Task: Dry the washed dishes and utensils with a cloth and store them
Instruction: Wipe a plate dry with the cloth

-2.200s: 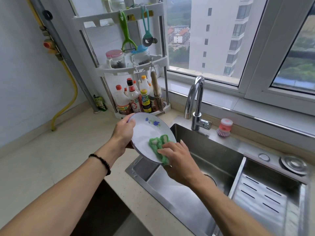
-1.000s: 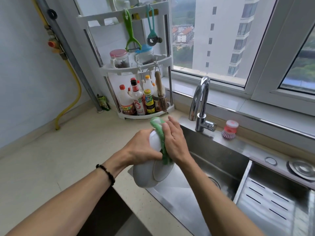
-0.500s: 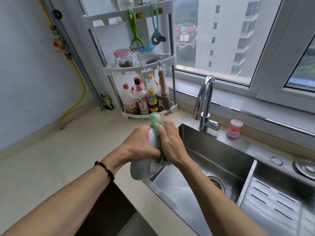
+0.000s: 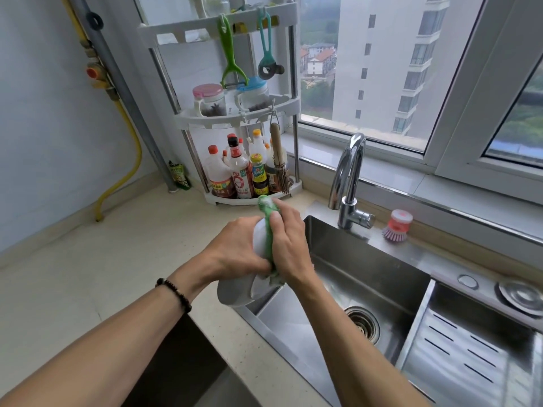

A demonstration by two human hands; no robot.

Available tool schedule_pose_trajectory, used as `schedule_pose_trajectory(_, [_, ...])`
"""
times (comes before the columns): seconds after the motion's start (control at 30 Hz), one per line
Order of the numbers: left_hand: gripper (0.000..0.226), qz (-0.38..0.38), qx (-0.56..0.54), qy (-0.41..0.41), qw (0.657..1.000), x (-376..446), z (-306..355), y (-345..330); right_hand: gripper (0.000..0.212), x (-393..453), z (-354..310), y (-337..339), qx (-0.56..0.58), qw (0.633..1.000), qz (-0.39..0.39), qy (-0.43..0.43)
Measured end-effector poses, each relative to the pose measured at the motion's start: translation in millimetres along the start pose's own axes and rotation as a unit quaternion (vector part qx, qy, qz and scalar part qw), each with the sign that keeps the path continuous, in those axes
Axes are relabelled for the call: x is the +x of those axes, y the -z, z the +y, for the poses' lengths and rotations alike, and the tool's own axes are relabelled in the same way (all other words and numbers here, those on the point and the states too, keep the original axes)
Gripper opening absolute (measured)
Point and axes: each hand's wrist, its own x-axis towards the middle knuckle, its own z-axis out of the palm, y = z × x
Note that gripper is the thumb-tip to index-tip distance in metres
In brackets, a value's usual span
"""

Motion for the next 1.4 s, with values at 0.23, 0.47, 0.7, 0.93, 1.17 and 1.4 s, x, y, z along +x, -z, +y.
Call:
schedule_pose_trajectory(0.23, [0.069,-0.017,-0.025,-0.065,0.997,-16.2,12.5,7.6,0.036,18.7,41.6,29.8,0.299,0.879,0.080,-0.362])
schedule_pose_trajectory(0.47, [0.075,-0.071,-0.015,0.003,0.997,-9.8,9.1,18.5,0.038,26.7,13.7,48.2,0.042,0.980,0.009,-0.193])
schedule_pose_trajectory(0.7, [0.053,-0.028,-0.024,-0.007,0.999,3.7,24.8,3.9,0.041,34.7,-17.6,36.4,-0.104,0.994,0.009,-0.042])
schedule_pose_trajectory(0.93, [0.047,0.039,-0.004,-0.017,0.999,-1.6,19.9,-1.7,0.041,15.4,0.5,28.0,0.101,0.989,0.015,-0.110])
schedule_pose_trajectory(1.17, [0.046,0.084,-0.014,0.016,0.996,-1.8,15.3,-1.4,0.054,7.1,-2.0,11.6,0.040,0.998,-0.034,-0.044])
schedule_pose_trajectory(1.4, [0.046,0.084,-0.019,0.032,0.996,-1.6,12.9,4.9,0.052,4.7,3.6,-5.0,0.071,0.996,0.011,-0.060])
